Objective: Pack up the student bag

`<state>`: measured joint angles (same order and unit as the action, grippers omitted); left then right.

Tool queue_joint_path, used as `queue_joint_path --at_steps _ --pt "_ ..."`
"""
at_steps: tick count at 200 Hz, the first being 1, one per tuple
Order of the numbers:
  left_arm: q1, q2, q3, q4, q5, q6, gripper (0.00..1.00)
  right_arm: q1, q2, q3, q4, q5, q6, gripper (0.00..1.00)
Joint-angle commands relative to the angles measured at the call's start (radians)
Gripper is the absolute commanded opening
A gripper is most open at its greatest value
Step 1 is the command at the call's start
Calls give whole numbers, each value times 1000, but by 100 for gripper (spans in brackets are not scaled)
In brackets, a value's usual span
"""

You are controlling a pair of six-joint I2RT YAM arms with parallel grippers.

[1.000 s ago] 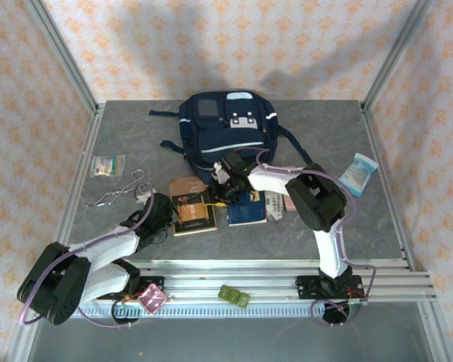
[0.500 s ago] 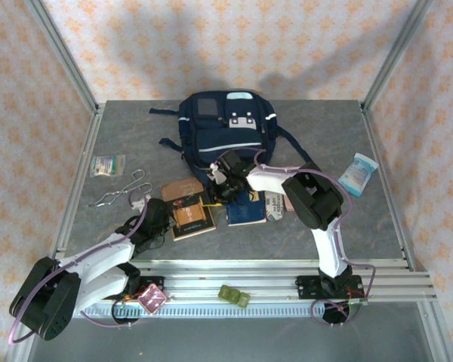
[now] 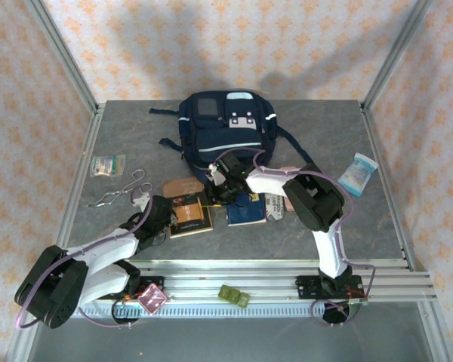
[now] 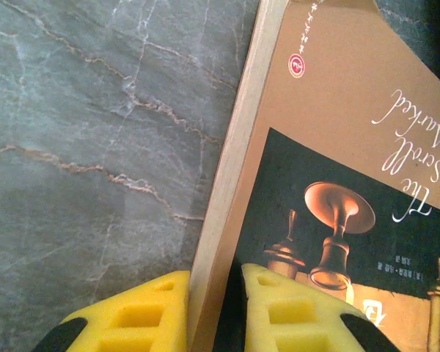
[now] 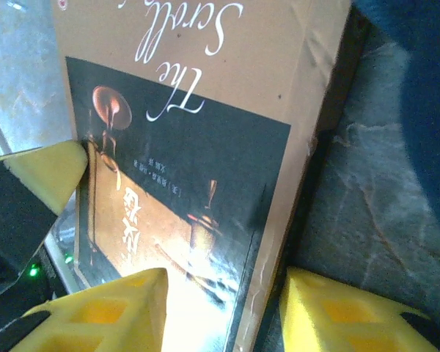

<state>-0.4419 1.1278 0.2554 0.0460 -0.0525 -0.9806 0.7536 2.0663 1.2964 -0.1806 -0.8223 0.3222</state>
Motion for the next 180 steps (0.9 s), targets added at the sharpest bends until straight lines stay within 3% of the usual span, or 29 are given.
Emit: queue_joint_path --at_steps 1,44,79,97,147,167,180 --pt "-39 126 -45 -119 234 32 18 107 44 -11 -31 58 43 43" --pt "-84 206 -8 -26 303 65 13 86 -63 -92 -65 251 126 46" --pt "-149 284 63 8 327 85 12 54 -136 -175 -58 303 178 48" --pt "-161 322 77 18 335 92 11 52 -140 -209 9 208 178 48" --pt "-200 387 82 79 396 98 8 69 -176 -282 333 -210 201 46" --pt "-217 410 84 94 408 97 7 56 -261 -338 516 -284 278 44" --pt "-223 420 87 97 410 97 7 47 -300 -350 545 -280 291 44"
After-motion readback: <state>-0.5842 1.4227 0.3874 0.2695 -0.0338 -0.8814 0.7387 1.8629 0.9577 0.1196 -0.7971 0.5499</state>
